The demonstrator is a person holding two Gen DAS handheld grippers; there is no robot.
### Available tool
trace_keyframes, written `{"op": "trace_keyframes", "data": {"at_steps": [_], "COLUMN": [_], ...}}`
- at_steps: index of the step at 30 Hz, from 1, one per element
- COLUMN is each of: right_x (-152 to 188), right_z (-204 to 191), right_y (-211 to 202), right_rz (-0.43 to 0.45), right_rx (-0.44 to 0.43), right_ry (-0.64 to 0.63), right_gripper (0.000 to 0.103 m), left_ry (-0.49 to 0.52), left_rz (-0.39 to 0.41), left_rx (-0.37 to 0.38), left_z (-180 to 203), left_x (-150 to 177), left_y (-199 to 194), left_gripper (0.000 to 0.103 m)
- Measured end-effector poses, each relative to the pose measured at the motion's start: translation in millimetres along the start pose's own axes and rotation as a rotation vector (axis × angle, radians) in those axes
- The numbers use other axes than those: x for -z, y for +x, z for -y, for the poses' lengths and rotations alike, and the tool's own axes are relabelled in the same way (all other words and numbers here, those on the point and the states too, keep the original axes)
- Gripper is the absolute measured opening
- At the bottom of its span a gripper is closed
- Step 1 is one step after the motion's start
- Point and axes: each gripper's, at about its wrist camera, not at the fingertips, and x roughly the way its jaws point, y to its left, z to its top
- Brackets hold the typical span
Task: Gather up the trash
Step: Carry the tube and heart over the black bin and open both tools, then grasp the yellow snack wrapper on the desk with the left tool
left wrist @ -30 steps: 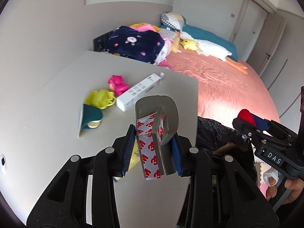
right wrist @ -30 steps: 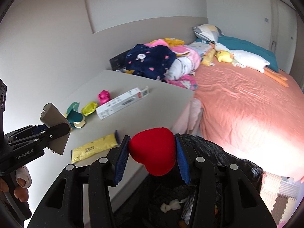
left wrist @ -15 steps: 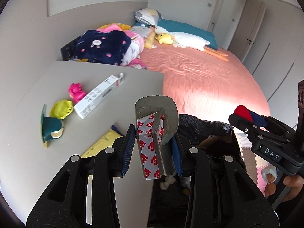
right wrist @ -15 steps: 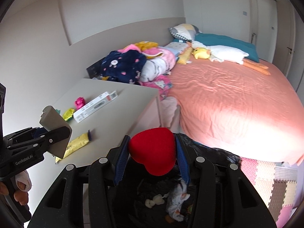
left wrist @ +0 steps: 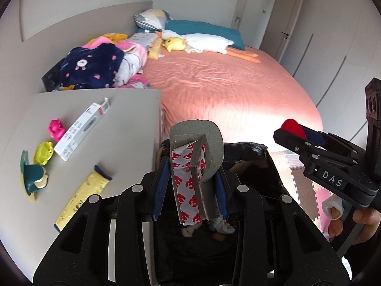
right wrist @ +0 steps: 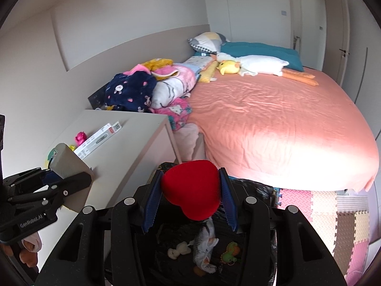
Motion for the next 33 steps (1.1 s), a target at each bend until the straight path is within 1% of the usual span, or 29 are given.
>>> {"op": "trace_keyframes", "data": {"at_steps": [6, 13, 14, 15, 16, 17, 18, 19, 23, 33], "right_x": [2, 3, 3, 4, 4, 5, 5, 5, 4, 4], "right_z": [14, 25, 27, 28, 29, 31, 32, 34, 41, 43], "right_y": [-5, -10, -11, -11, -12, -14, -16, -18, -18, -17], "right_rz": [0.007, 0.013, 0.012, 0.008, 0.008, 0.021, 0.034, 0.042, 0.042, 0.04], "right_rx": [0.028, 0.043, 0.042, 0.045, 0.051, 0.065, 0.074, 0.078, 0.08, 0.07], "right_ry": [0.027, 0.057, 0.066, 0.074, 0.08, 0.09, 0.096, 0.103, 0.127, 0.132], "right_gripper": [0.048, 0.048, 0.049, 0.052, 0.066, 0.076, 0.083, 0.084, 0.084, 0.084], "left_ry": [0.046, 0.08, 0.087, 0.094, 0.091, 0.084, 0.081, 0.085, 0.102, 0.095], "left_rz": [-0.023, -0.045, -0.059, -0.082, -0.088, -0.074, -0.056, -0.044, -0.056, -0.071], "left_rx": [0.038, 0.06, 0.069, 0.072, 0.063, 0.048, 0.046, 0.046, 0.024, 0.006], "left_z": [18, 30, 33, 35, 36, 36, 36, 37, 38, 33], "left_x": [0, 0, 0, 0, 0, 1, 2, 2, 2, 5], "left_y": [8, 15, 17, 19, 20, 19, 17, 15, 17, 18], "left_gripper": [0.035, 0.036, 0.043, 0.055, 0.086, 0.097, 0.097, 0.097, 0.097, 0.097]}}
